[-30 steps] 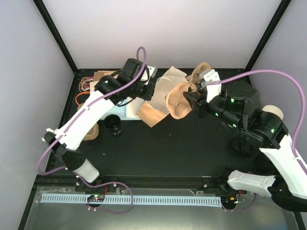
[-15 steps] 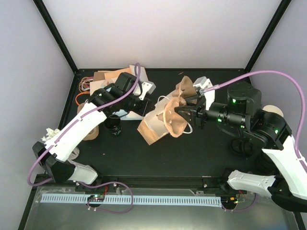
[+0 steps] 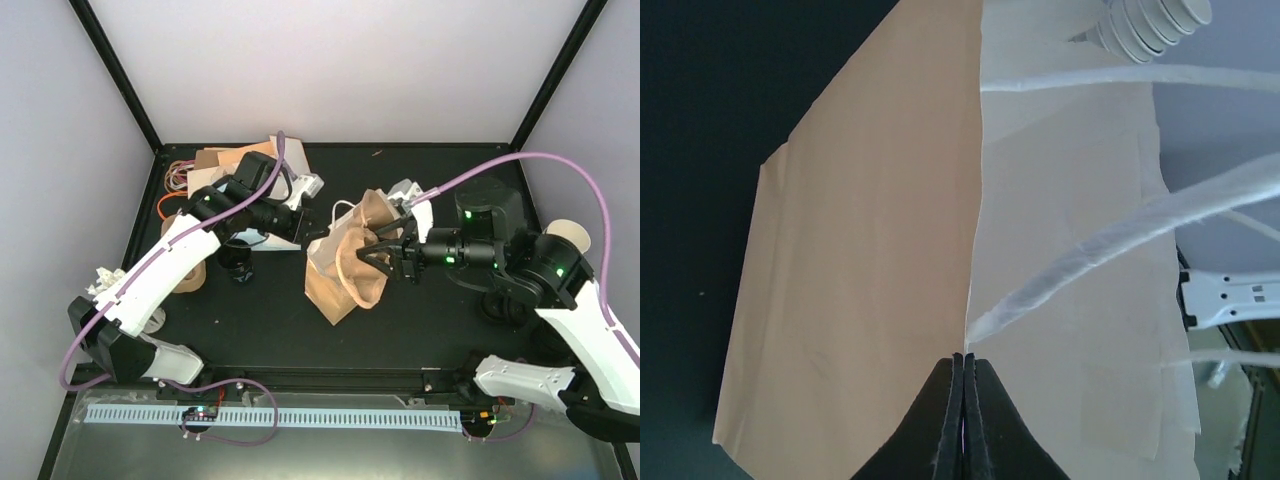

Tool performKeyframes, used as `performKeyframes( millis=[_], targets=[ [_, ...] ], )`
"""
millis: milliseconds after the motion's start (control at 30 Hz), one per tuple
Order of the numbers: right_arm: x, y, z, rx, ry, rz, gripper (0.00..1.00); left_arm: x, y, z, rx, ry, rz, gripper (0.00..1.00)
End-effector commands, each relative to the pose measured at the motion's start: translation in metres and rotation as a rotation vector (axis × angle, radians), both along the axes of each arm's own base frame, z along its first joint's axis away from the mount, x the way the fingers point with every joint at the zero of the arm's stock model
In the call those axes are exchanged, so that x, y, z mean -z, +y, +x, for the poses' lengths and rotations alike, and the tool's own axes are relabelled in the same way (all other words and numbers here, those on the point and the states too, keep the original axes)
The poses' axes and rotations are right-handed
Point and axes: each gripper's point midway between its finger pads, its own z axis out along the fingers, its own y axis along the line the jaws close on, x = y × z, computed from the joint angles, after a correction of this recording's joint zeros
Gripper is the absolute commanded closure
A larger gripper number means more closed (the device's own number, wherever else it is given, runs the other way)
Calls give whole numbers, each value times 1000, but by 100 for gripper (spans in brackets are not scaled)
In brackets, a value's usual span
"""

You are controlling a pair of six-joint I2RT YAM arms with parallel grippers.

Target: Pack the takeout coffee

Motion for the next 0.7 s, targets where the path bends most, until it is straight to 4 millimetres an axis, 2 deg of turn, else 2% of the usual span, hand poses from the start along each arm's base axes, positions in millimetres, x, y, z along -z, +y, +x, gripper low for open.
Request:
performKeyframes(
  millis=[0,133,300,533,600,667],
  targets=[
    [13,8,4,-16,55,-24,48,-15,-6,-9,56,-10,-74,99],
    [29,12,15,-18,115,-54,49,-8,-5,-9,61,-13,-58,98],
    [49,9,29,-2,162,-76,49,-1,-3,-9,69,-23,-38,98],
    [82,9,33,-9,228,-113,50,7,-1,-5,59,-26,-5,98],
    [80,8,31,-21,219,-106,51,9,1,-3,46,-30,8,98],
    [70,7,29,-23,187,-82,51,9,2,-2,38,-34,17,98]
  ],
)
